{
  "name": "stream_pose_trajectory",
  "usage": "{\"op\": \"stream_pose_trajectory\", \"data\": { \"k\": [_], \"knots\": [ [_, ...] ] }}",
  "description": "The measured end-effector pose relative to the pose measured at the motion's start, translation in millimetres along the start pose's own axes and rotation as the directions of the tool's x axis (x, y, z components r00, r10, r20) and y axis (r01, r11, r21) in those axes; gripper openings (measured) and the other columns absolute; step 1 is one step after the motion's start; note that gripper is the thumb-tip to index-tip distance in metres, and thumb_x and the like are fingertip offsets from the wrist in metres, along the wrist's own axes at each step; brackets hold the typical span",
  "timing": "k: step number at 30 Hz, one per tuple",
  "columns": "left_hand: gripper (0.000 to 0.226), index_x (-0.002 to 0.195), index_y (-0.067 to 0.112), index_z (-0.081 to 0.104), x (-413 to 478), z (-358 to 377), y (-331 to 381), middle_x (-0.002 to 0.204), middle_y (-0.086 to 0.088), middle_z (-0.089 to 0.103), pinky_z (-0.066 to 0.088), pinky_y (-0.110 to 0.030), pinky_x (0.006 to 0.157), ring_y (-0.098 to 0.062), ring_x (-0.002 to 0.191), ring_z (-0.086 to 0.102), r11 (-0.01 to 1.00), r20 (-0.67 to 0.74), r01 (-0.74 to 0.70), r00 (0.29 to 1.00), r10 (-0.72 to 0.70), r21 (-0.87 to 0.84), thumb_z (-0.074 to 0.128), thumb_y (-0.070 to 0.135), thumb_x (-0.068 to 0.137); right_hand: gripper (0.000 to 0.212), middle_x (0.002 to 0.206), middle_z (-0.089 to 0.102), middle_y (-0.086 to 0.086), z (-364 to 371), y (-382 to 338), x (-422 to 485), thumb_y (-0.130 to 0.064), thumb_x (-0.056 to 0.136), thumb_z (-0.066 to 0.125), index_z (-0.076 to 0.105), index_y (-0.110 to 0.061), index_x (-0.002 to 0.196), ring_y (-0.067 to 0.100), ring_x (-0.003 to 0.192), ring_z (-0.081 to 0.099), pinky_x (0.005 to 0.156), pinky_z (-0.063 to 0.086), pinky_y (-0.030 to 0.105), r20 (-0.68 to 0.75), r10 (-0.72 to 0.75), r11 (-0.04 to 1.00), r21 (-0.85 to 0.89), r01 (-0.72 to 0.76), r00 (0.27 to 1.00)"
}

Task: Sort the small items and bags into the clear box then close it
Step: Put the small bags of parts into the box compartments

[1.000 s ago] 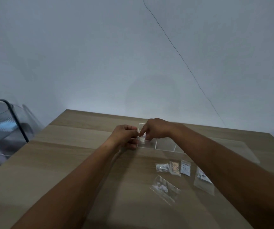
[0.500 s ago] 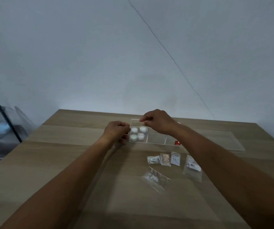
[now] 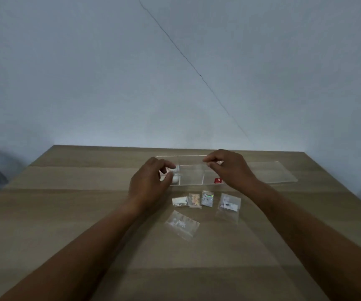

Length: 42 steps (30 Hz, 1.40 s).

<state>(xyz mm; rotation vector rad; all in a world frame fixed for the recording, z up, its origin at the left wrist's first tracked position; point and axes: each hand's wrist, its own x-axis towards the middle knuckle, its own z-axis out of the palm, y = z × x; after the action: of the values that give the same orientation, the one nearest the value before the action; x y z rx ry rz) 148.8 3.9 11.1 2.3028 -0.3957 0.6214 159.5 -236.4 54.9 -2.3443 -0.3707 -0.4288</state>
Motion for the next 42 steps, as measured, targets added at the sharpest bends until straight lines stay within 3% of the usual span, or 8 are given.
{"op": "stream_pose_trajectory", "data": {
  "k": [6,11,16,25,29,34,38,42],
  "knots": [
    [0.018,0.096,0.040,0.067,-11,9,6,0.080,0.021,0.053,0.034,-0.021,0.057,0.004,0.071,0.052,0.989,0.189,-0.093,0.979,0.071,0.111,0.062,0.048,0.081,0.007,0.084,0.070,-0.007,-3,6,-16,-0.019,0.080,0.070,0.075,-0.020,0.085,-0.006,0.069,0.057,0.067,0.046,0.017,0.198,0.114,0.986,-0.144,-0.086,0.974],
    [0.038,0.106,0.036,0.069,-14,17,6,0.092,0.017,0.058,0.046,-0.027,0.067,-0.006,0.084,0.056,0.977,0.417,-0.120,0.908,0.035,0.179,0.062,0.058,0.076,0.024,0.102,0.073,0.000,8,15,-33,-0.026,0.076,0.075,0.074,-0.017,0.098,0.010,0.085,0.063,0.075,0.046,0.025,0.274,0.265,0.953,-0.219,-0.208,0.925],
    [0.031,0.099,0.035,0.072,-11,17,5,0.091,0.015,0.055,0.049,-0.030,0.072,-0.008,0.085,0.057,0.976,0.441,-0.081,0.897,-0.017,0.201,0.066,0.054,0.075,0.032,0.102,0.072,0.007,21,20,-40,-0.032,0.075,0.073,0.072,-0.009,0.097,0.020,0.092,0.066,0.083,0.052,0.036,0.249,0.288,0.945,-0.230,-0.232,0.925],
    [0.014,0.066,0.027,0.070,7,11,15,0.068,0.013,0.066,0.040,-0.017,0.057,-0.004,0.069,0.060,0.957,0.575,0.186,0.768,-0.283,0.224,0.083,0.030,0.069,0.022,0.067,0.061,-0.013,32,15,-40,-0.032,0.071,0.075,0.058,-0.026,0.059,0.010,0.070,0.060,0.062,0.042,0.029,0.193,0.361,0.925,-0.200,-0.323,0.913],
    [0.024,0.073,0.029,0.063,9,9,18,0.074,0.017,0.057,0.039,-0.022,0.060,-0.007,0.074,0.055,0.951,0.574,0.195,0.762,-0.300,0.239,0.085,0.027,0.065,0.012,0.065,0.067,-0.009,30,13,-37,-0.020,0.074,0.072,0.064,-0.021,0.066,0.008,0.066,0.064,0.068,0.053,0.031,0.179,0.391,0.918,-0.150,-0.368,0.903],
    [0.030,0.080,0.031,0.068,6,6,10,0.078,0.016,0.061,0.041,-0.015,0.059,-0.001,0.072,0.059,0.950,0.559,0.264,0.769,-0.310,0.164,0.088,0.026,0.059,0.013,0.066,0.067,-0.008,21,7,-29,-0.017,0.065,0.082,0.071,-0.020,0.073,0.011,0.064,0.065,0.054,0.045,0.020,0.177,0.389,0.916,0.035,-0.400,0.904],
    [0.025,0.069,0.029,0.068,8,3,8,0.061,0.011,0.066,0.043,-0.011,0.041,0.001,0.044,0.060,0.941,0.585,0.318,0.745,-0.322,0.114,0.090,0.022,0.058,0.032,0.086,0.074,0.004,32,-3,-26,-0.018,0.065,0.084,0.075,-0.011,0.095,0.014,0.078,0.069,0.073,0.054,0.026,0.304,0.376,0.910,0.058,-0.411,0.875],
    [0.019,0.072,0.029,0.067,8,1,8,0.067,0.008,0.067,0.048,-0.018,0.042,-0.001,0.045,0.061,0.931,0.580,0.354,0.740,-0.339,0.092,0.085,0.022,0.068,0.022,0.095,0.074,0.004,46,-10,-23,-0.020,0.068,0.081,0.075,-0.014,0.089,0.015,0.088,0.065,0.082,0.050,0.030,0.302,0.372,0.928,-0.098,-0.359,0.878]
  ]
}}
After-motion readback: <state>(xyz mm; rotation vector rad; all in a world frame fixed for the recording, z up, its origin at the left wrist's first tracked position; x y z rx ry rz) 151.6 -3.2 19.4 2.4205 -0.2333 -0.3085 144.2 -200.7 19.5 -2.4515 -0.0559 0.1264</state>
